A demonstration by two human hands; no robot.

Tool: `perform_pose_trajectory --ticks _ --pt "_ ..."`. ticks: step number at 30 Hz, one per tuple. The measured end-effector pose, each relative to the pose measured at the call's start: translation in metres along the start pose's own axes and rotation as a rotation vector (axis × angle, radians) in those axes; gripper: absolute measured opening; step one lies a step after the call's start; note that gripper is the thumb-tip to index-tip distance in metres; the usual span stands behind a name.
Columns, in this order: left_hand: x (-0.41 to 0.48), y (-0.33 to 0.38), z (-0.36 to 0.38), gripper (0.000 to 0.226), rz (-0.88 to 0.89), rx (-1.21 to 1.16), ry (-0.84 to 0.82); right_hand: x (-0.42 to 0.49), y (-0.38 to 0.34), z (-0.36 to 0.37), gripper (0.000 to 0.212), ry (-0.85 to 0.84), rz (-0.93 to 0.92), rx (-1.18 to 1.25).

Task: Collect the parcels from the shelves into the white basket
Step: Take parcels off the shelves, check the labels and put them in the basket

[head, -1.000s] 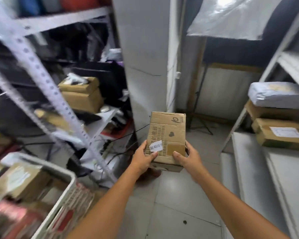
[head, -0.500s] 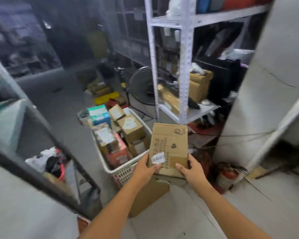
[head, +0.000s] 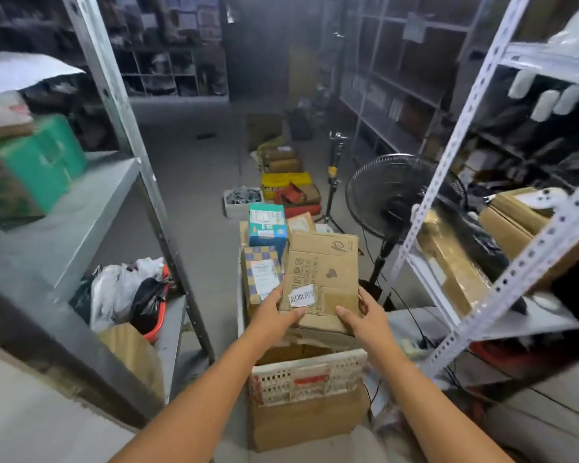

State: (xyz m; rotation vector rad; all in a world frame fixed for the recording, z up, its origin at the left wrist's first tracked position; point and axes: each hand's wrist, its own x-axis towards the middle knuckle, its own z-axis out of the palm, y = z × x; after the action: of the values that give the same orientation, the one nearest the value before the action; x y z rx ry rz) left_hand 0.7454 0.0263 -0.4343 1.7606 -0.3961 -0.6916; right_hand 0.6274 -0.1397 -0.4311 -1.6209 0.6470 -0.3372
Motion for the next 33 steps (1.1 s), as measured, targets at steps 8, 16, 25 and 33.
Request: perform_pose_trajectory --ticks 8,16,25,33 --pt "0.116 0.020 0.033 0.053 -0.055 -0.062 0.052 0.139 0.001 -0.036 0.047 -0.108 -0.017 -0.037" --pt "0.204 0.010 0.074 0.061 -0.144 -0.091 0.154 0.257 0.030 -0.066 0.049 -0.241 0.121 -0.076" --pt "0.220 0.002 0.085 0.054 -0.218 -0.020 0.164 0.284 0.046 -0.072 0.069 -0.300 0.217 -0.187" --pt "0.205 0.022 0.071 0.056 -0.218 0.286 0.000 0.259 0.020 -0.081 0.053 -0.241 0.309 -0.391"
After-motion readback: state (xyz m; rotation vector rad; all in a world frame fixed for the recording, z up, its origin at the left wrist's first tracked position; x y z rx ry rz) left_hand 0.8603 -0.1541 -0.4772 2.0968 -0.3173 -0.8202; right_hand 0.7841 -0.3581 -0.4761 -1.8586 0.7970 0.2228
